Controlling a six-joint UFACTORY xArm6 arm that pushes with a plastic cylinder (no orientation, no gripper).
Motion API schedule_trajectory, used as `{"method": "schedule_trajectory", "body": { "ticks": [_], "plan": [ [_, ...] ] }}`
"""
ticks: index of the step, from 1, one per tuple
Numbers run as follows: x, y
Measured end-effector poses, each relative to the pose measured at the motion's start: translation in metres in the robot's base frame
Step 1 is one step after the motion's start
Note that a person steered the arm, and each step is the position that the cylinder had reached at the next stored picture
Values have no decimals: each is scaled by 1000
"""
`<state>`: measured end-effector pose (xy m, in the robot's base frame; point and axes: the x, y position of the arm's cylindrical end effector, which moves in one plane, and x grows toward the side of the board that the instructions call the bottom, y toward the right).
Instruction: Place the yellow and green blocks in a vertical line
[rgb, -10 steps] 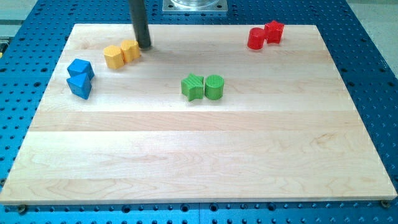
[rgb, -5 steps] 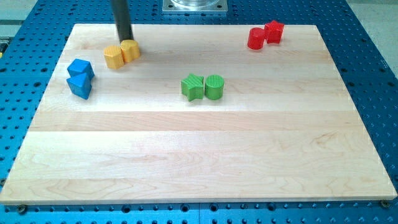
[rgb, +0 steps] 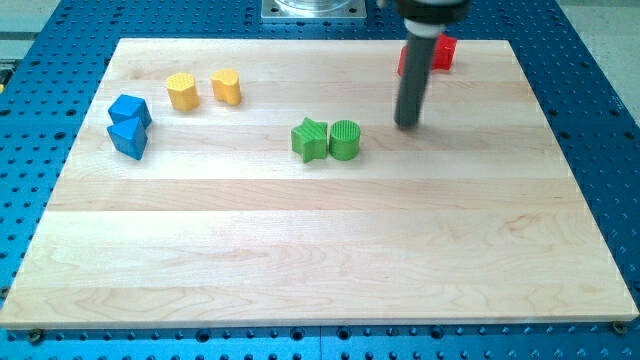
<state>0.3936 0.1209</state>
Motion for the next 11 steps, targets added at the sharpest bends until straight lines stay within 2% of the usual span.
{"method": "schedule_trajectory", "body": {
  "ticks": [1, 2, 4, 5, 6, 7, 8, 9, 10, 11],
  "plan": [
    [10, -91],
    [10, -143],
    [-3, -196],
    [-3, -254],
    [-7, -279],
    [-24, -180],
    [8, -89],
    [50, -131],
    [46, -191],
    [43, -177]
  ]
}}
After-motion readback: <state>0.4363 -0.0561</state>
